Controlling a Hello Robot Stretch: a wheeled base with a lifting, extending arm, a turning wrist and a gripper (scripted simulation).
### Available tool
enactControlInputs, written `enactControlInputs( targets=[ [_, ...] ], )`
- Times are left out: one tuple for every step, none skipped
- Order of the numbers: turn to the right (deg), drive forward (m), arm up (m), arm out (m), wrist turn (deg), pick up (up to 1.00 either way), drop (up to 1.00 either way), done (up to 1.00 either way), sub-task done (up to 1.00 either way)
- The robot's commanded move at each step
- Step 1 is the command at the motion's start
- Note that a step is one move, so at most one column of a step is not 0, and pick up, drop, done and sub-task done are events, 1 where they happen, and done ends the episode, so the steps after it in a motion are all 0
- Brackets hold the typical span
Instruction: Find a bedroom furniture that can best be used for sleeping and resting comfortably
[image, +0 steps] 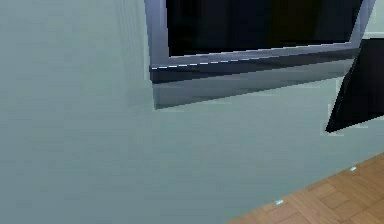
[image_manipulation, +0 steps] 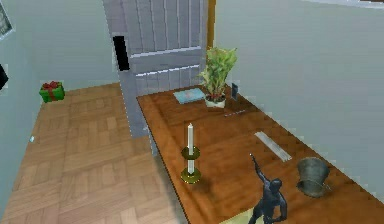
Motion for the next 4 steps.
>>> enactControlInputs(
  targets=[
    [45.0, 0.0, 0.0, 0.0, 0.0, 0.0, 0.0, 0.0, 0.0],
    [-45.0, 0.0, 0.0, 0.0, 0.0, 0.0, 0.0, 0.0, 0.0],
    [45.0, 0.0, 0.0, 0.0, 0.0, 0.0, 0.0, 0.0, 0.0],
    [-45.0, 0.0, 0.0, 0.0, 0.0, 0.0, 0.0, 0.0, 0.0]
  ],
)
